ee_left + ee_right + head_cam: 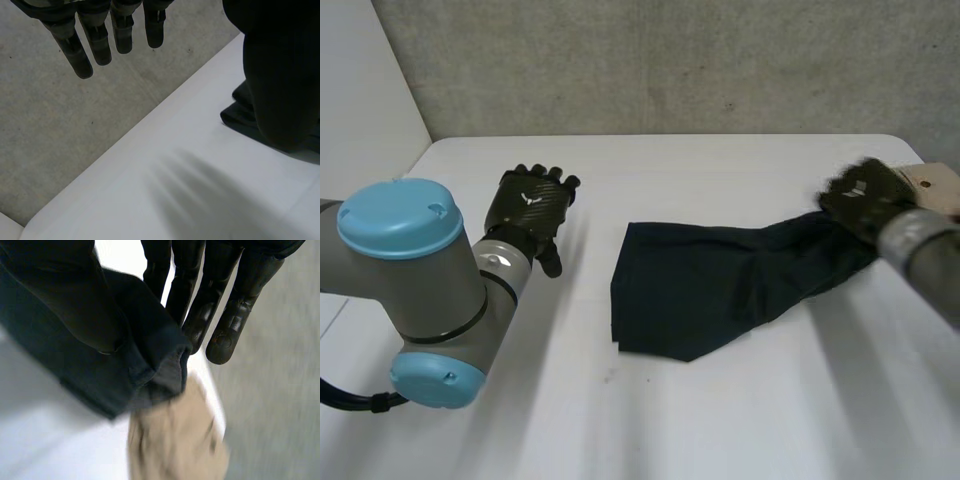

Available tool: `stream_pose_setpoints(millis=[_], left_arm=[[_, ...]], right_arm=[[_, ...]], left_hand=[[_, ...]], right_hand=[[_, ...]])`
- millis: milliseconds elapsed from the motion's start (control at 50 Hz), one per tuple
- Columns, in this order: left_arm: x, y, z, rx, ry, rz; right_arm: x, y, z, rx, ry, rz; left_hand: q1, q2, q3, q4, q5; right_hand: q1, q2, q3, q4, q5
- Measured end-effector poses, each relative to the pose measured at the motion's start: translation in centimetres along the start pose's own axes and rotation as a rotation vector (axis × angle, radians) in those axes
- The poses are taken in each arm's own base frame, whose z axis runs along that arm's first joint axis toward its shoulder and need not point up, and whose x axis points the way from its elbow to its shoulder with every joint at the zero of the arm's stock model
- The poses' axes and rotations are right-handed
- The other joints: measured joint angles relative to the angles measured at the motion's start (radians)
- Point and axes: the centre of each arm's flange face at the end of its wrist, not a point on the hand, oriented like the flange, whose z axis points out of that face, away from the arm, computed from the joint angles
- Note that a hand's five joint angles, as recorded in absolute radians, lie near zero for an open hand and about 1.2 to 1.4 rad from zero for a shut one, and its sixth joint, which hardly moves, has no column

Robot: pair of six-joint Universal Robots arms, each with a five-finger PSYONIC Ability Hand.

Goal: Fold the laundry.

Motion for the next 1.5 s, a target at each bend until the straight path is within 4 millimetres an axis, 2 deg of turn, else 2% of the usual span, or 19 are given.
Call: stream_pose_setpoints(millis=[60, 120, 140, 160, 240, 260, 300, 360, 440, 560, 620, 700, 780, 900, 1060, 1220, 1300, 1440, 1500], left_arm=[[-0.2, -0.4, 0.2, 0.014, -0.006, -0.002], [-0.3, -0.8, 0.3, 0.025, -0.012, -0.004], [-0.4, -1.1, 0.5, 0.036, -0.017, -0.007], [-0.5, -1.3, 0.5, 0.042, -0.02, -0.01], [-0.8, -2.2, 0.9, 0.071, -0.033, -0.031], [-0.9, -2.5, 1.1, 0.08, -0.036, -0.04], [-1.0, -3.0, 1.3, 0.098, -0.042, -0.058], [-1.2, -3.8, 1.7, 0.123, -0.048, -0.087], [-1.3, -4.6, 2.0, 0.151, -0.052, -0.117], [-0.3, -5.8, 3.2, 0.196, -0.024, -0.182], [1.0, -5.7, 3.8, 0.193, 0.009, -0.211], [3.2, -4.7, 4.4, 0.143, 0.077, -0.229], [6.1, -2.7, 4.9, 0.044, 0.175, -0.227], [8.6, 0.4, 5.7, -0.089, 0.249, -0.207], [9.3, 3.3, 6.0, -0.209, 0.25, -0.178], [9.2, 4.1, 5.4, -0.279, 0.259, -0.137], [8.2, 3.0, 5.3, -0.269, 0.257, -0.104], [5.8, -2.1, 4.5, -0.148, 0.247, -0.124], [4.6, -4.8, 3.4, -0.084, 0.257, -0.141]], right_arm=[[-2.6, -4.7, -0.1, 0.157, -0.06, -0.061], [-4.6, -7.3, -0.5, 0.256, -0.112, -0.103], [-7.2, -9.8, -1.2, 0.361, -0.177, -0.152], [-8.5, -11.0, -1.7, 0.414, -0.211, -0.178], [-13.0, -13.6, -3.1, 0.555, -0.33, -0.246], [-14.1, -14.0, -3.5, 0.583, -0.362, -0.255], [-15.5, -14.5, -3.8, 0.613, -0.406, -0.254], [-16.2, -14.7, -3.9, 0.619, -0.438, -0.208], [-15.1, -15.0, -3.3, 0.588, -0.432, -0.067], [-7.5, -13.6, -1.0, 0.413, -0.292, 0.491], [-5.0, -12.2, -0.2, 0.339, -0.241, 0.716], [-4.6, -10.3, 0.9, 0.237, -0.24, 0.837], [-6.0, -8.5, 2.5, 0.135, -0.271, 0.837], [-9.2, -6.5, 5.0, 0.022, -0.335, 0.779], [-12.0, -4.8, 6.5, -0.05, -0.383, 0.703], [-11.9, -4.5, 6.4, -0.056, -0.366, 0.604], [-10.2, -5.2, 5.7, -0.035, -0.31, 0.552], [-7.2, -6.8, 3.6, 0.057, -0.215, 0.56], [-6.0, -7.3, 2.0, 0.113, -0.157, 0.565]], left_hand=[[0.0, 0.0, 0.0, 0.0, 0.0], [0.0, 0.0, 0.0, 0.0, 0.0], [0.0, 0.0, 0.0, 0.0, 0.0], [0.0, 0.0, 0.0, 0.0, 0.0], [0.0, 0.0, 0.0, 0.0, 0.0], [0.0, 0.0, 0.0, 0.0, 0.0], [0.0, 0.0, 0.0, 0.0, 0.0], [0.0, 0.0, 0.0, 0.0, 0.0], [0.0, 0.0, 0.0, 0.0, 0.0], [0.0, 0.0, 0.0, 0.0, 0.0], [0.0, 0.0, 0.0, 0.0, 0.0], [0.0, 0.0, 0.0, 0.0, 0.0], [0.0, 0.0, 0.0, 0.0, 0.0], [0.001, 0.0, 0.0, 0.0, 0.0], [0.003, 0.002, 0.0, 0.002, 0.0], [0.003, 0.002, 0.002, 0.002, 0.0], [0.003, 0.002, 0.001, 0.002, 0.0], [0.003, 0.0, 0.0, 0.0, 0.0], [0.003, 0.0, 0.0, 0.0, 0.0]], right_hand=[[0.0, 0.0, 0.013, 0.0, 0.0], [0.0, 0.0, 0.014, 0.0, 0.0], [0.0, 0.0, 0.014, 0.0, 0.0], [0.0, 0.0, 0.014, 0.0, 0.0], [0.0, 0.0, 0.014, 0.0, 0.0], [-0.005, -0.056, -0.027, -0.043, -0.033], [-0.123, -0.334, -0.293, -0.312, -0.271], [-0.477, -0.826, -0.803, -0.822, -0.772], [-0.55, -0.953, -0.947, -0.956, -0.878], [-0.551, -0.955, -0.949, -0.957, -0.878], [-0.551, -0.955, -0.949, -0.957, -0.878], [-0.551, -0.955, -0.949, -0.957, -0.878], [-0.551, -0.955, -0.949, -0.957, -0.878], [-0.551, -0.955, -0.949, -0.957, -0.878], [-0.566, -0.955, -0.961, -0.957, -0.878], [-0.578, -0.955, -0.966, -0.957, -0.878], [-0.578, -0.955, -0.966, -0.957, -0.881], [-0.578, -0.955, -0.966, -0.957, -0.881], [-0.578, -0.955, -0.966, -0.957, -0.881]])
